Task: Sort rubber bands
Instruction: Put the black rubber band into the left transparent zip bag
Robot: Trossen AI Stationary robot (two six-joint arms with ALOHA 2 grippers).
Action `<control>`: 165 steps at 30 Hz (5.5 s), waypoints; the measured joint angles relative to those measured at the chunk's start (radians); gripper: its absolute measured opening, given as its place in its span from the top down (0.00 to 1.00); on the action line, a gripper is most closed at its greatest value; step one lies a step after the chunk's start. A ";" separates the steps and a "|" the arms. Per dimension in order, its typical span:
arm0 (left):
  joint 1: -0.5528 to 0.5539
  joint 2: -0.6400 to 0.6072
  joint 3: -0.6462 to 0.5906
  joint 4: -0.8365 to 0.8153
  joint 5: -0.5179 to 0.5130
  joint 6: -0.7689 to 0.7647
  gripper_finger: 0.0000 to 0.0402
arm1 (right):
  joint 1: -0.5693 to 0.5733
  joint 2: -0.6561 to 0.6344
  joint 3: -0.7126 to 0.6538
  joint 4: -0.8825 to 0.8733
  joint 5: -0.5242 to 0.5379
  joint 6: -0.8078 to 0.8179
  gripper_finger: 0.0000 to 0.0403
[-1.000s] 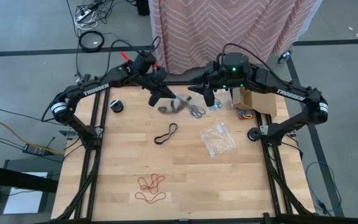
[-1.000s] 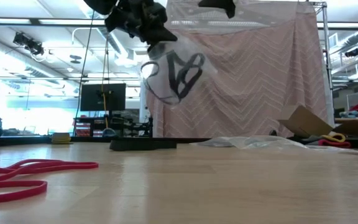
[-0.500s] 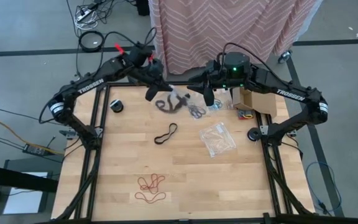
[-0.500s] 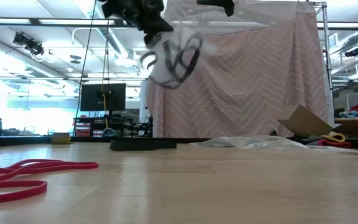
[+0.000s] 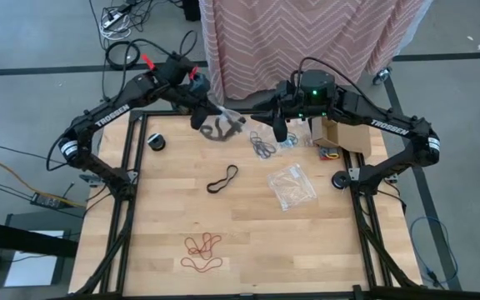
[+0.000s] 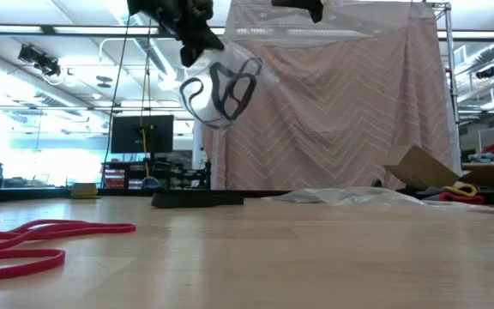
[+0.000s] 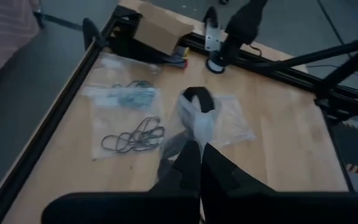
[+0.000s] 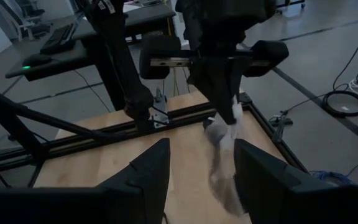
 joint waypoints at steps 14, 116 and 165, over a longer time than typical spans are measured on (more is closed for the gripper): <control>0.006 0.000 0.000 0.001 -0.011 0.078 1.00 | 0.000 0.000 0.000 0.000 0.000 0.000 0.58; 0.411 -0.351 -0.006 -0.454 0.044 0.332 1.00 | 0.099 0.771 -0.002 -0.018 0.065 0.396 0.97; 0.409 -0.349 -0.117 -0.402 0.177 0.335 1.00 | 0.109 0.403 -0.004 -0.244 0.253 0.281 1.00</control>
